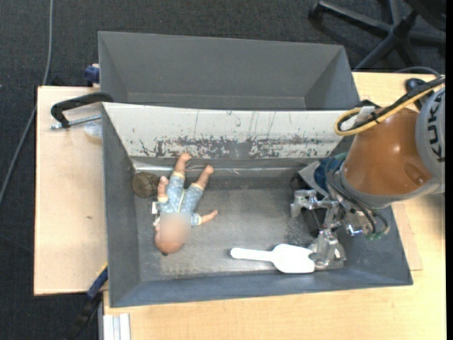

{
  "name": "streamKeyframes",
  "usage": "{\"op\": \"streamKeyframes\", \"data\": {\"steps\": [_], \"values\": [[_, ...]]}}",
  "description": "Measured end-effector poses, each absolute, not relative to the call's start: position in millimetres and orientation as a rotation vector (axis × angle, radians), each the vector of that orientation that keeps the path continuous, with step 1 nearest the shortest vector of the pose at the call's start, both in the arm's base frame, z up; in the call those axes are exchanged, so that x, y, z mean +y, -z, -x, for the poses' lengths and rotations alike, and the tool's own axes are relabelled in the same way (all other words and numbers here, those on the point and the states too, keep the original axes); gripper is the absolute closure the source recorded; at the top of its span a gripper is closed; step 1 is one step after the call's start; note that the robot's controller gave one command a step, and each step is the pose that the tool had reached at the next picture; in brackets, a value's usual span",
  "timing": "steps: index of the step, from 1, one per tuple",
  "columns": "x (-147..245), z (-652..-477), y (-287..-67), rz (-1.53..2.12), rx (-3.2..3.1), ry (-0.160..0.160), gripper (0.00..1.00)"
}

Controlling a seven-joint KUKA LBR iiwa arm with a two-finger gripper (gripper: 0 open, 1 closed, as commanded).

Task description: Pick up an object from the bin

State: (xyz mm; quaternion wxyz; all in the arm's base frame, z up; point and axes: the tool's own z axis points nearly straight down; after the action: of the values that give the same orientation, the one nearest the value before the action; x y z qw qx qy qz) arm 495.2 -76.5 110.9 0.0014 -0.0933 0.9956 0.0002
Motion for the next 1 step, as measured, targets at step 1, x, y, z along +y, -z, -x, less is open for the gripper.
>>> {"op": "streamKeyframes", "data": {"steps": [1], "values": [[-42.9, -492.7, -107.5, 0.621, 3.076, -0.001, 0.00]]}}
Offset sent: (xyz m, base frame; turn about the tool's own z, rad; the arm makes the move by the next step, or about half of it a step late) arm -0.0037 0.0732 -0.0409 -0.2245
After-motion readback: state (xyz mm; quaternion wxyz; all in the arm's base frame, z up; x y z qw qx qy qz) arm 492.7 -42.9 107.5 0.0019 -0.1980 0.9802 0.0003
